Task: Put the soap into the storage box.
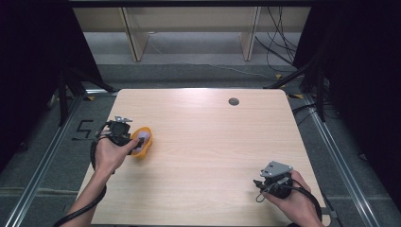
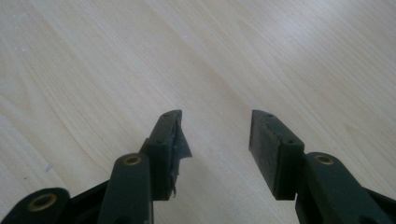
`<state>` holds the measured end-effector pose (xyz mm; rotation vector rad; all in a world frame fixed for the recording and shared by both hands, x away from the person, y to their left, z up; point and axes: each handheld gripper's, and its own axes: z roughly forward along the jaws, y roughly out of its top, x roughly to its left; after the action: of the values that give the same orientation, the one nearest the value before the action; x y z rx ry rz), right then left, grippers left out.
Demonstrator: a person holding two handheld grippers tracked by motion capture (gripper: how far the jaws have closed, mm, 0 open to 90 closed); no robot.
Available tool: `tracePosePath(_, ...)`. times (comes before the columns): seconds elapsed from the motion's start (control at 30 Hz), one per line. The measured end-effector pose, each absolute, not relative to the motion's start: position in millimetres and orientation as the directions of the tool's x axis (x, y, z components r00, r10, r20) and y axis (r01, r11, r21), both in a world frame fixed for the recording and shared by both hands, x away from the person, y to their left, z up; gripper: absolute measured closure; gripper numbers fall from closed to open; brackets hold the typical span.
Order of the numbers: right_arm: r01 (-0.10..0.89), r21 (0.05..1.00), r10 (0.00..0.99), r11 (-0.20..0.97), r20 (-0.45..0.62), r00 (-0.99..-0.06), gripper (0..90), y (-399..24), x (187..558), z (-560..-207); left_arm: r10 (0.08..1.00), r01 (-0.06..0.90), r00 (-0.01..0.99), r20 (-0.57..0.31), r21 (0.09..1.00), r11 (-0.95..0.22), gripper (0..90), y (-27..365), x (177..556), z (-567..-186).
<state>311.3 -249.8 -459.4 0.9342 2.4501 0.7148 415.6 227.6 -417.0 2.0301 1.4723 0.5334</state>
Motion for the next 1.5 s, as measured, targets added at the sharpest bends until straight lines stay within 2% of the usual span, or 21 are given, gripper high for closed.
tracePosePath(0.53, 0.484, 0.595, 0.701, 0.642, -0.2, -0.684, 54.2, -250, 311, -459, 0.933, 0.675, 0.359, -0.002, 0.691, -0.258, 38.9, 237, 371, -439)
tracePosePath(1.23, 0.471, 0.591, 0.69, 0.655, -0.214, -0.691, 54.1, -250, 312, -458, 0.921, 0.673, 0.39, 0.013, 0.679, -0.295, 38.2, 247, 331, -486)
tracePosePath(1.5, 0.467, 0.594, 0.688, 0.655, -0.213, -0.694, 54.1, -250, 312, -458, 0.925, 0.642, 0.379, -0.019, 0.725, -0.248, 39.3, 252, 320, -497)
